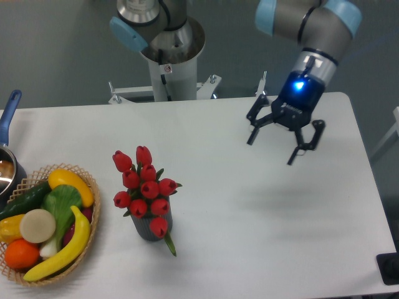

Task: Pick up the flowers from the vase
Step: 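Move the open gripper toward the red tulip bouquet in the grey vase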

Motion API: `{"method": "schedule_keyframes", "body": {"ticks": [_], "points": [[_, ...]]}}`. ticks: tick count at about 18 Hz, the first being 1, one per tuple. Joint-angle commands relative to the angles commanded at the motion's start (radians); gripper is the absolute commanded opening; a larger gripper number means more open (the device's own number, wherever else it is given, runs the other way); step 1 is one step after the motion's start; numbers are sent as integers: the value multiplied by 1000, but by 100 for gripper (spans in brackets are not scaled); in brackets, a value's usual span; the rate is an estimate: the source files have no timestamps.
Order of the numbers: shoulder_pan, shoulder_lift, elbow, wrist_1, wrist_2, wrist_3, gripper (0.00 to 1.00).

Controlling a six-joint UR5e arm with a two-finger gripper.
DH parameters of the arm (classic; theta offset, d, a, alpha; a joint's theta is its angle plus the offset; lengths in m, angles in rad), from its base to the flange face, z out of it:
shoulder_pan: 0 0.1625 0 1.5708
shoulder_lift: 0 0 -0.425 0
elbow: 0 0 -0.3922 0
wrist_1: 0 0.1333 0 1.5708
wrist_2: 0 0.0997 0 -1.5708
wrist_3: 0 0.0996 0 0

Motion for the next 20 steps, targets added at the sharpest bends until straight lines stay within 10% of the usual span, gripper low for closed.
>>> {"method": "schedule_keyframes", "body": {"ticks": [20], "points": [[-209,-57,-20,8,-26,-169,100]]}}
